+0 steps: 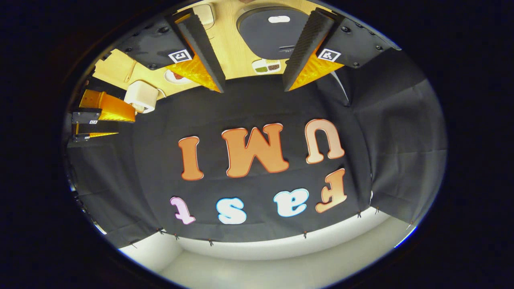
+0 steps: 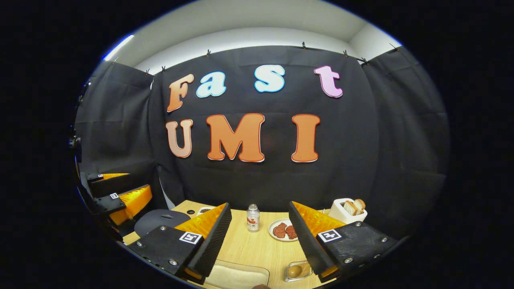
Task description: Close the left gripper, press the button to open the rice cooker; take a wooden spoon from the chopstick holder with the right hand, scoop a spoonful of rice and pour it into the rice cooker, then put the wooden spoon back into the chopstick holder.
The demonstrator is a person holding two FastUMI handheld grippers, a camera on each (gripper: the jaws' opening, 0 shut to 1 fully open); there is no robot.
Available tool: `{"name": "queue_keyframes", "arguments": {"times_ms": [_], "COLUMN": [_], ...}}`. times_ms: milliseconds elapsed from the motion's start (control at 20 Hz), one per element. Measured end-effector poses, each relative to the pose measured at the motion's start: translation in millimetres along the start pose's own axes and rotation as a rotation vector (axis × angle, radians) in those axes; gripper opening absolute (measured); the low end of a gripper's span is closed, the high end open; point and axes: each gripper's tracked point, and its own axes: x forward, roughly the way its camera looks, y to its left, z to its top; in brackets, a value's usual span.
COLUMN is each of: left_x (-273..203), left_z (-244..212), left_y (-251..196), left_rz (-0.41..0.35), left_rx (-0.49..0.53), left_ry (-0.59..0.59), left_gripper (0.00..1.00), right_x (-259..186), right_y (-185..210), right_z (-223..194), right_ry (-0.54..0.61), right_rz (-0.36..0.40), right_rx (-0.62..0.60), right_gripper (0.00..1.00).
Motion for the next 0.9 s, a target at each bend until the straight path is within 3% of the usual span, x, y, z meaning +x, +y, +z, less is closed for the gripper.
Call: {"name": "queue_keyframes", "arguments": {"times_ms": [150,200,250,300,400,450,550,900], "left_x": [-5.0,-6.1,-8.2,-9.1,-9.3,-8.6,-9.8,-9.0], "left_z": [4.5,3.6,0.2,-0.6,-0.2,-1.2,0.0,7.1], "left_y": [6.0,5.8,6.2,8.7,13.9,17.6,22.5,27.7], "left_rz": [0.014,0.009,0.009,0.013,0.017,0.023,0.036,0.042], "left_rx": [-0.011,-0.024,-0.037,-0.051,-0.070,-0.072,-0.077,-0.102], "left_ry": [-0.039,-0.043,-0.039,-0.038,-0.035,-0.034,-0.036,-0.063], "left_gripper": [0.94,0.94,0.94,0.94,0.94,0.94,0.94,0.95], "right_x": [-7.9,-10.3,-13.5,-14.7,-15.4,-14.8,-15.7,-12.3], "right_y": [5.5,5.6,6.5,6.1,8.1,10.3,10.4,16.0], "right_z": [16.5,17.9,19.7,21.5,24.4,26.7,27.8,31.0], "right_ry": [-0.069,-0.083,-0.093,-0.103,-0.118,-0.128,-0.138,-0.148], "right_rz": [0.008,0.004,0.003,-0.001,-0.003,0.003,0.008,0.031], "right_rx": [-0.009,-0.015,-0.024,-0.031,-0.030,-0.030,-0.033,-0.050], "right_gripper": [0.89,0.94,0.90,0.94,0.94,0.90,0.94,0.94]}}
